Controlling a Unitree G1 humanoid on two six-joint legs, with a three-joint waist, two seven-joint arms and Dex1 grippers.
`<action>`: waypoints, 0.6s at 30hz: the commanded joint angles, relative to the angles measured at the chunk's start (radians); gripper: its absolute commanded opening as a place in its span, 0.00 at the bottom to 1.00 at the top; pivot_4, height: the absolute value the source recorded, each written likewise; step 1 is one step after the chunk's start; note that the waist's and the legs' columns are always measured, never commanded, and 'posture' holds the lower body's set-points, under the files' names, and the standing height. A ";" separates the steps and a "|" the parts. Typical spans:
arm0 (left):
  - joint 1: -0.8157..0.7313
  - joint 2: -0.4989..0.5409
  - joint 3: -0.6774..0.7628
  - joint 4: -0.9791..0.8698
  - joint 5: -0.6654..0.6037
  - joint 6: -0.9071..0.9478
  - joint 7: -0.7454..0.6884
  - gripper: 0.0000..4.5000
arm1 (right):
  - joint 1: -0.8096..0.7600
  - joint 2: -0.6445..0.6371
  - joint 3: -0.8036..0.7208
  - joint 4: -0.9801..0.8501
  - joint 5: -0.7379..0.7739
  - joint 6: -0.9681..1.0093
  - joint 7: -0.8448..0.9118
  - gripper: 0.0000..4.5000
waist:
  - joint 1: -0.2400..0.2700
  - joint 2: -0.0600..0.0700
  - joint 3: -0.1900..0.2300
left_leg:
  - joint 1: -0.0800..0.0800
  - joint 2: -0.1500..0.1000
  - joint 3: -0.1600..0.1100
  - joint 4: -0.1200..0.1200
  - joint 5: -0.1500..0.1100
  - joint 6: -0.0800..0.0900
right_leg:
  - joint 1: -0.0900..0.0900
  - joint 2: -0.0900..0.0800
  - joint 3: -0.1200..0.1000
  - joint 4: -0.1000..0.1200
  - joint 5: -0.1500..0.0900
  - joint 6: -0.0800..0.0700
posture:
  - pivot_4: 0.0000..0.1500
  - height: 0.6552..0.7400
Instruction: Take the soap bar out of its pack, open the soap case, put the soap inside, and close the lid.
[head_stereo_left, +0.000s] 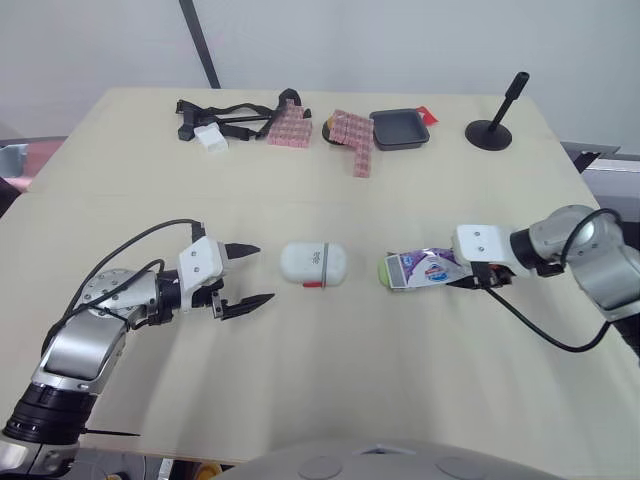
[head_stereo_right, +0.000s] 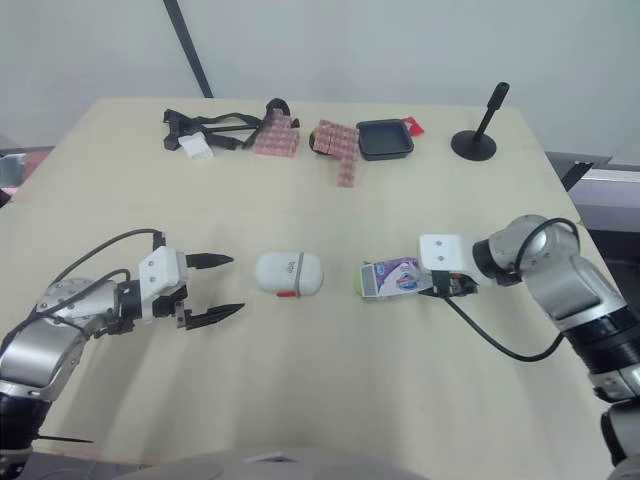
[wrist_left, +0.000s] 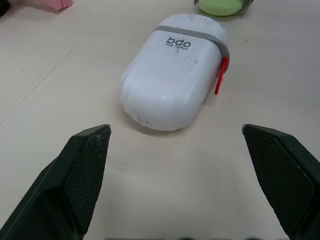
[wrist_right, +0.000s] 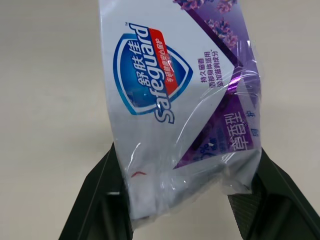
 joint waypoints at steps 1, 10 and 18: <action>-0.021 0.002 -0.002 -0.001 0.003 -0.028 -0.012 1.00 | -0.003 -0.048 -0.048 -0.106 -0.004 0.064 -0.009 0.52 | 0.000 0.000 0.000 | 0.000 0.000 0.000 0.000 0.000 0.000 | 0.000 0.000 0.000 0.000 0.000 0.000 | 1.00 1.00; -0.070 -0.016 -0.033 0.047 0.013 -0.050 -0.026 1.00 | 0.043 -0.117 -0.056 -0.208 -0.007 0.119 -0.019 0.52 | 0.006 0.000 0.000 | 0.000 0.000 0.000 0.000 0.000 0.000 | 0.000 0.000 0.000 0.000 0.000 0.000 | 1.00 1.00; -0.104 -0.024 -0.049 0.088 0.021 -0.069 -0.041 1.00 | 0.135 -0.183 -0.126 -0.216 -0.006 0.076 -0.052 0.52 | 0.005 0.000 0.000 | 0.000 0.000 0.000 0.000 0.000 0.000 | 0.000 0.000 0.000 -0.001 0.000 0.000 | 1.00 1.00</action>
